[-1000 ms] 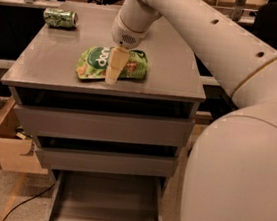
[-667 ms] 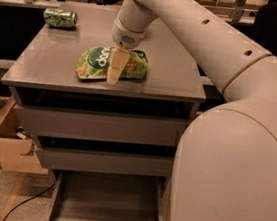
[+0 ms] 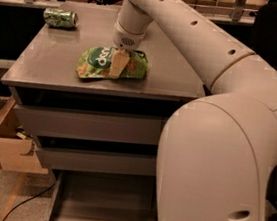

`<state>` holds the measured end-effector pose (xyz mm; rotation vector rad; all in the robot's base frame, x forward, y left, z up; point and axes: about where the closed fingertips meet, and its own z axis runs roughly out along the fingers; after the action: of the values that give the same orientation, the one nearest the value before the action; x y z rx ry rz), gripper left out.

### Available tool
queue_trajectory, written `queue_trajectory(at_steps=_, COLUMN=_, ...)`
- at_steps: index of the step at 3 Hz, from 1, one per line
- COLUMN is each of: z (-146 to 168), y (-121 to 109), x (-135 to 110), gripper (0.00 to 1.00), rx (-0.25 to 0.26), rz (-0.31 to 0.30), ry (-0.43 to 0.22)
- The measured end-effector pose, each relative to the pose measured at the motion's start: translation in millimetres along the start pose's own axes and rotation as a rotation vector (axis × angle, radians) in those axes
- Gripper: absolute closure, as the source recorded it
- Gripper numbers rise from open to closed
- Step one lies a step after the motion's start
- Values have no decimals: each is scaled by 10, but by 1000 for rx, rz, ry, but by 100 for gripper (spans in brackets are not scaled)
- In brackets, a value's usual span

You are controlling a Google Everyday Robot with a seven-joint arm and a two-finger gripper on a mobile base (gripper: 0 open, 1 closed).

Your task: Place green rice chip bag into bottom drawer

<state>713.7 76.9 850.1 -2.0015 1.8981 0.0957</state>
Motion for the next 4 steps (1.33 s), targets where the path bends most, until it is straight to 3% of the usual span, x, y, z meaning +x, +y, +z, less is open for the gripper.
queue_trajectory(at_steps=1, z=-57, y=58, x=28, gripper=72, rx=2, rz=12, ry=-22)
queue_trajectory(at_steps=2, z=-409, y=277, x=26, gripper=95, rx=28, rz=11, ry=-130)
queue_trajectory(at_steps=3, z=-841, y=724, x=35, gripper=100, rx=6, rz=0, ry=-211)
queue_trajectory(at_steps=4, z=-1060, y=1233, x=35, gripper=100, rx=-101, rz=-4, ry=-254)
